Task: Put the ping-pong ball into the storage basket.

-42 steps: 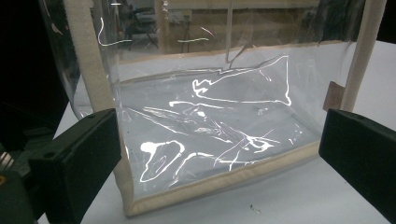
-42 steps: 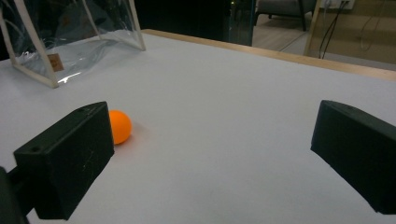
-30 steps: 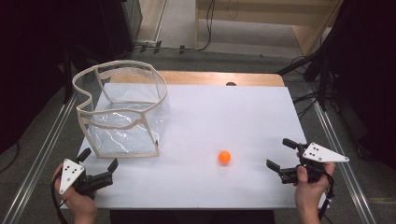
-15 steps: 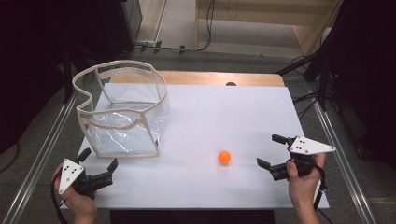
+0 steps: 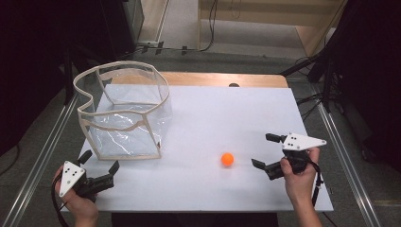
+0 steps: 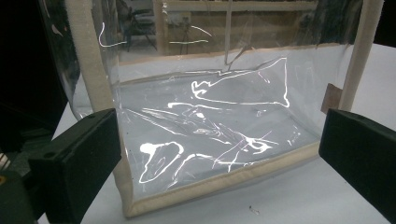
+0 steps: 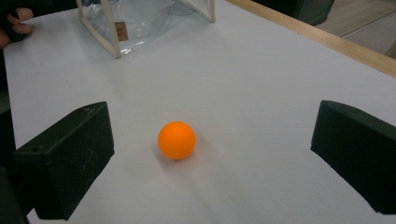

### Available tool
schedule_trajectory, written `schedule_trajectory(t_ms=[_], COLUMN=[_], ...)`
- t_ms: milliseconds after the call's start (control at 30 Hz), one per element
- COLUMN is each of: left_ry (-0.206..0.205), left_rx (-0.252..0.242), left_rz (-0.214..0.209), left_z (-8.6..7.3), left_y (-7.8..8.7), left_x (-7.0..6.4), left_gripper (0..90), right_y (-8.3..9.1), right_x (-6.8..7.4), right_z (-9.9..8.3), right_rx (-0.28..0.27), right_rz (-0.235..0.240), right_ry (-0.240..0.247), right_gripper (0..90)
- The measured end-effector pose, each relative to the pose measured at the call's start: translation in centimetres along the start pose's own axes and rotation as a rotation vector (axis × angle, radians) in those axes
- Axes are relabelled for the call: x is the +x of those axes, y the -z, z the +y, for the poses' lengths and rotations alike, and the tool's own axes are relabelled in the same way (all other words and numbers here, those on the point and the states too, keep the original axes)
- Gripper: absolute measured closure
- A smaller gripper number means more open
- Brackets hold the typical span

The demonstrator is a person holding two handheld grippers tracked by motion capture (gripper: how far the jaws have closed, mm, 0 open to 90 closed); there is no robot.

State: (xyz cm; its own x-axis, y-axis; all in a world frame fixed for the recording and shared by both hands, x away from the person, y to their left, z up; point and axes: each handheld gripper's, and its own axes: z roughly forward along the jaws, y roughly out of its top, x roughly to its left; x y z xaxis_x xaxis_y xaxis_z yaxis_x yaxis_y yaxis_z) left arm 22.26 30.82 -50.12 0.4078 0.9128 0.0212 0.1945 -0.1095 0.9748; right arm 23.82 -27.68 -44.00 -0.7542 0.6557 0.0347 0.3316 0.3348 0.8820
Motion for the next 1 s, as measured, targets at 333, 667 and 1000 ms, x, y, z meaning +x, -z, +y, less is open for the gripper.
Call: schedule_trajectory(t_ms=[333, 667, 1000], left_ry=[-0.001, 0.001, 0.001], left_rx=[-0.002, -0.005, -0.007], left_rz=[-0.004, -0.010, -0.012], left_z=[0.0, 0.0, 0.0], left_y=[0.0, 0.1, 0.1], left_x=[0.0, 0.0, 0.0], left_gripper=[0.0, 0.0, 0.0], right_y=[-1.2, -2.4, -3.4], right_x=[0.3, 0.7, 0.9], right_z=[1.0, 1.9, 2.5], right_rx=[0.037, 0.079, 0.104], right_rz=[0.037, 0.066, 0.082], right_ry=[0.026, 0.057, 0.072], right_gripper=[0.0, 0.0, 0.0])
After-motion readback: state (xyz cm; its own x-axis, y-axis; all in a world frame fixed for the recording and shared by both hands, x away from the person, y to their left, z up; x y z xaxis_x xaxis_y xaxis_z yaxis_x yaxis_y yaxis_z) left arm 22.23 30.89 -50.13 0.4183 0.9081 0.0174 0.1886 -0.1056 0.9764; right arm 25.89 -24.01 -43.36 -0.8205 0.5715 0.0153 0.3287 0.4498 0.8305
